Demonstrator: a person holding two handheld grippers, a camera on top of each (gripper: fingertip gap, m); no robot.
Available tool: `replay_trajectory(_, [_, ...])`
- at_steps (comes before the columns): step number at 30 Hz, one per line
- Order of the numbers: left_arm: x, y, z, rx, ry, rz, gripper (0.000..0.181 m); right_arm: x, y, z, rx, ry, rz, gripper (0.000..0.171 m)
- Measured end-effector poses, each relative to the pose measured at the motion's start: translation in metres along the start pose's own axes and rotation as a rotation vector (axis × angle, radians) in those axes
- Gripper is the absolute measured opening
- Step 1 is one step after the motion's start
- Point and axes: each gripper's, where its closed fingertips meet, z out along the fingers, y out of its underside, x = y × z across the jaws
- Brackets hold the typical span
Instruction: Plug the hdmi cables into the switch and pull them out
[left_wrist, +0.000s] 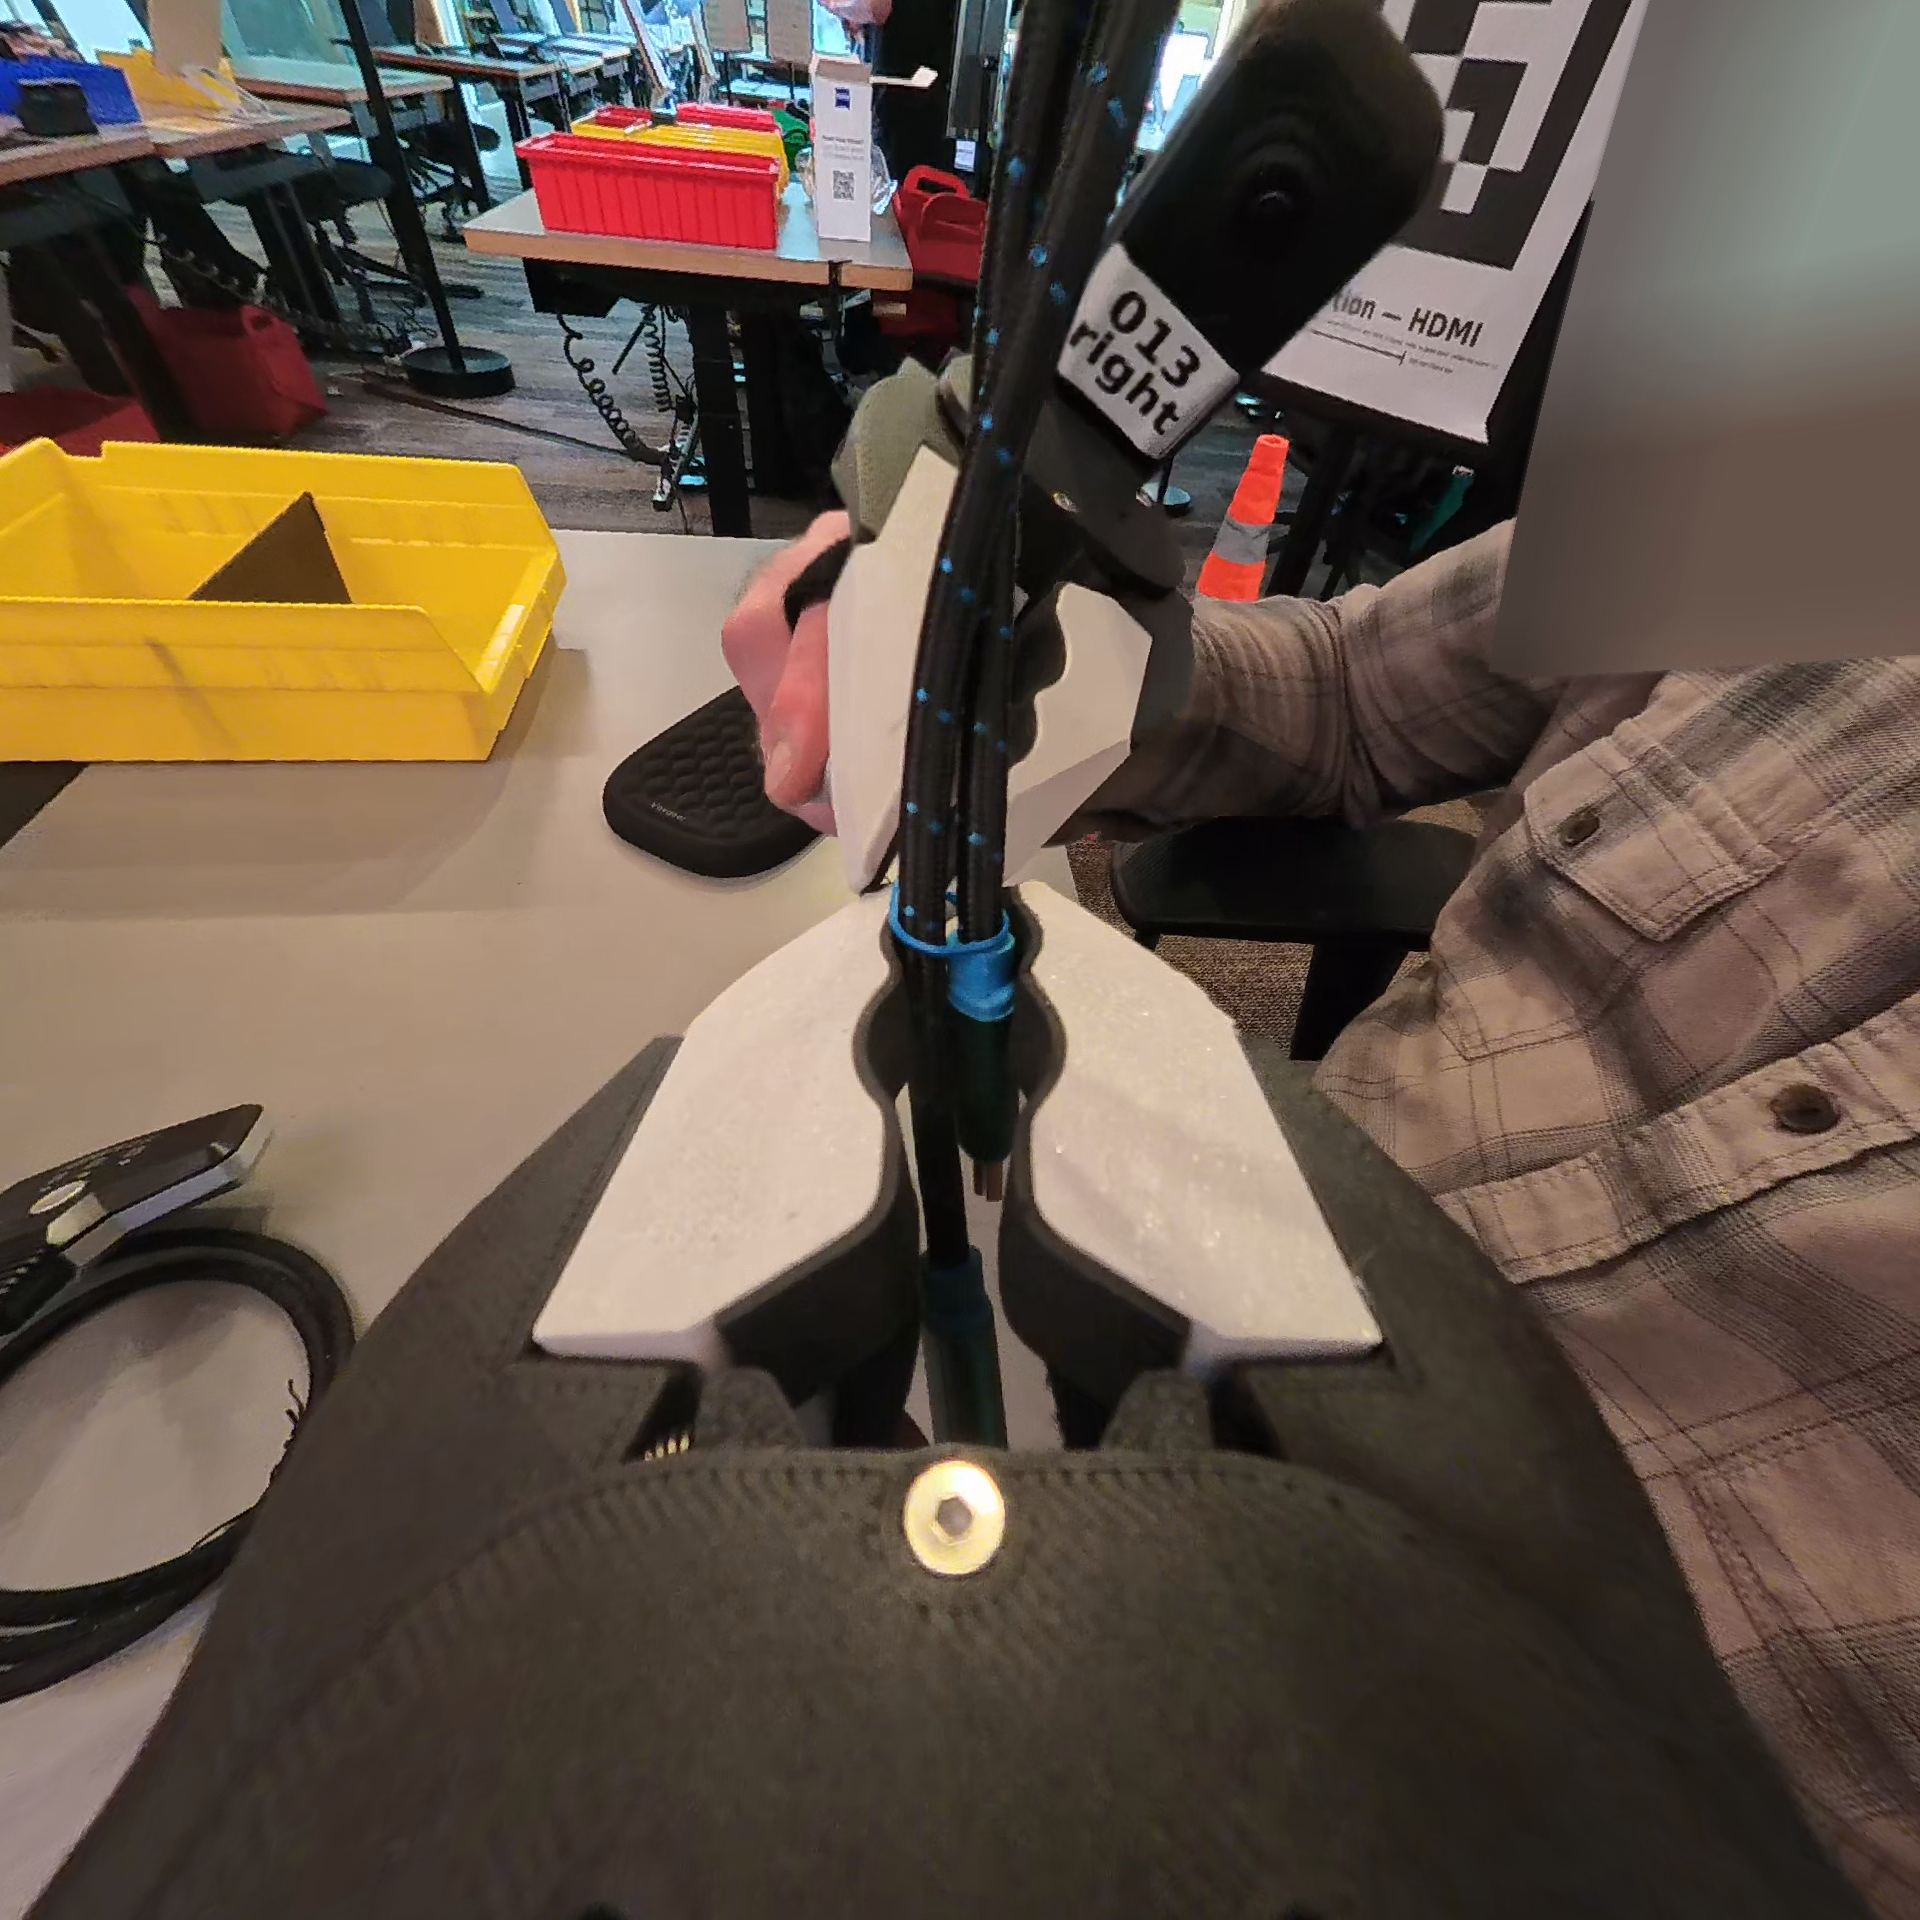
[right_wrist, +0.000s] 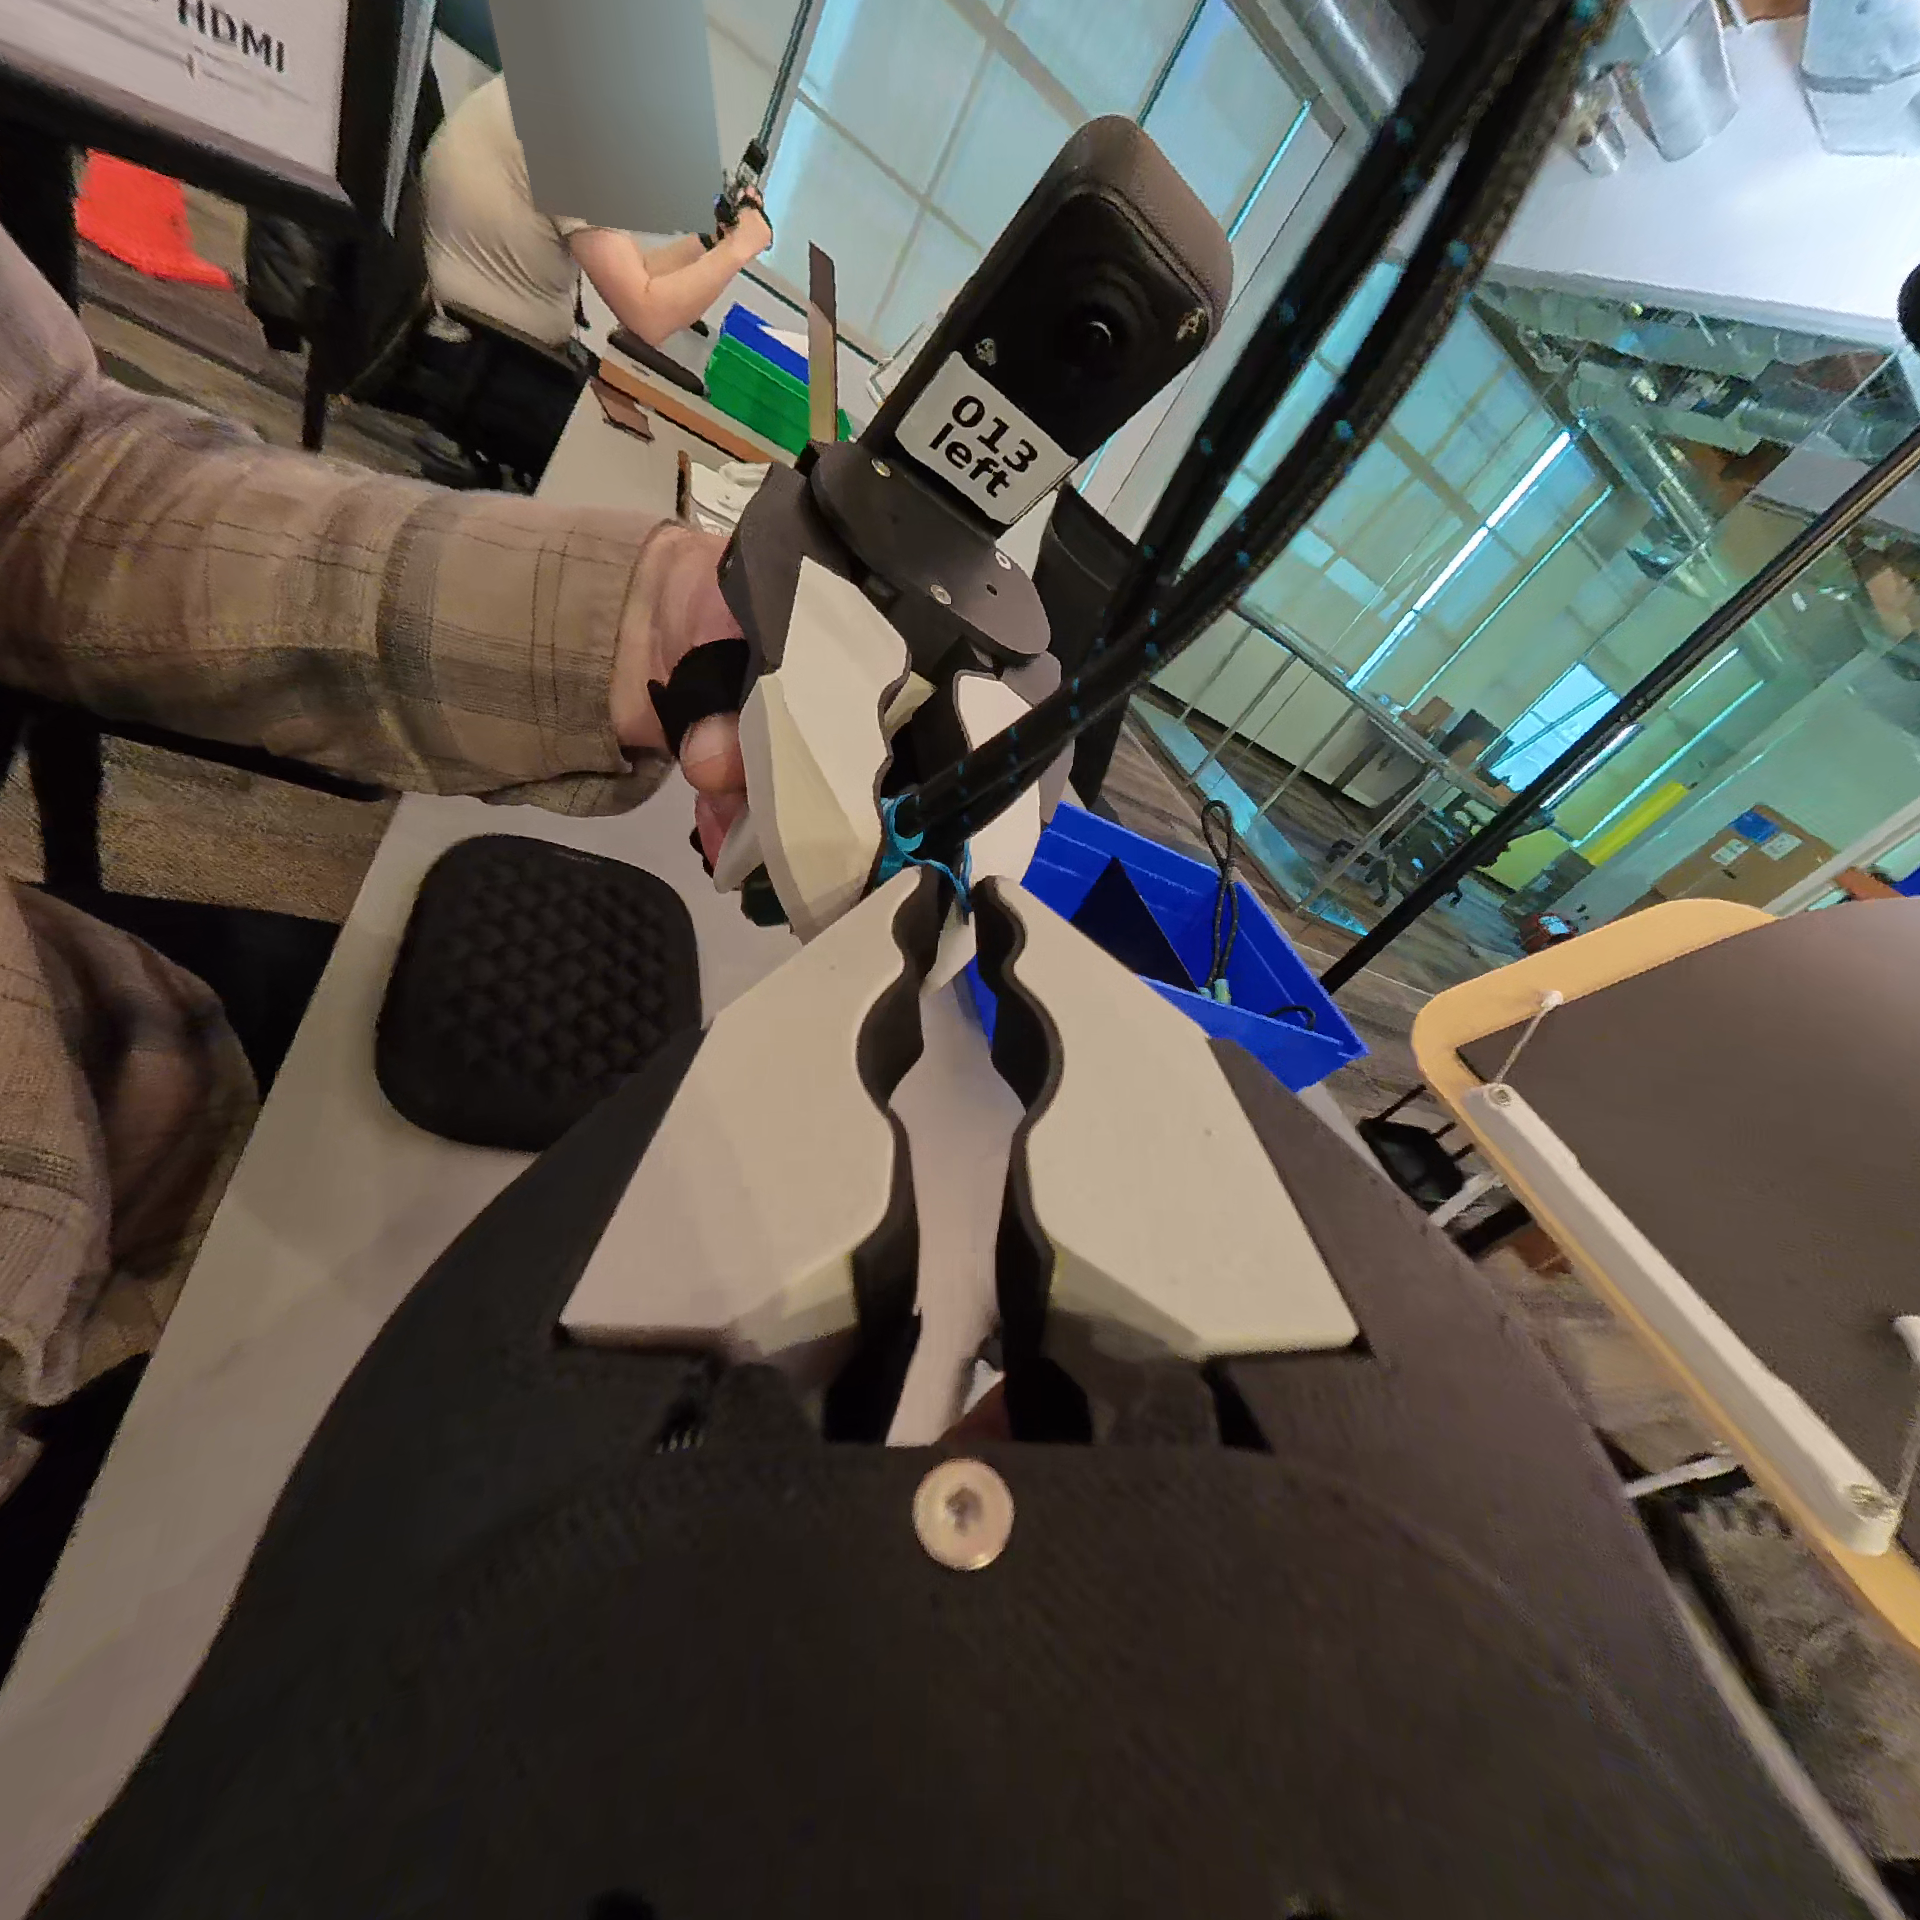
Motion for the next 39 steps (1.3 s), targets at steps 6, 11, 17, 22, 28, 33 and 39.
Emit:
replay_trajectory(6, [0.005,-0.003,0.001,0.009,0.019,0.017,0.013,-0.002,-0.005,-0.002,0.079,-0.033,0.113,0.005])
replay_trajectory(11, [0.008,-0.002,0.002,0.008,0.034,0.014,0.013,-0.005,-0.010,-0.004,0.123,-0.065,0.129,0.004])
replay_trajectory(17, [0.010,-0.002,0.004,0.008,0.045,0.023,0.013,-0.006,-0.011,-0.006,0.135,-0.080,0.151,0.000])
replay_trajectory(22, [0.008,-0.001,0.005,0.005,0.035,0.020,0.013,-0.005,-0.010,-0.006,0.142,-0.079,0.192,0.000])
replay_trajectory(28, [0.009,-0.003,0.004,0.014,0.033,0.028,0.013,-0.005,-0.012,-0.006,0.176,-0.111,0.297,0.001])
replay_trajectory(33, [0.012,-0.004,0.005,0.013,0.042,0.036,0.013,-0.007,-0.015,-0.008,0.219,-0.146,0.348,0.002])
replay_trajectory(39, [0.012,-0.004,0.006,0.011,0.043,0.036,0.013,-0.009,-0.015,-0.009,0.248,-0.179,0.394,0.006])
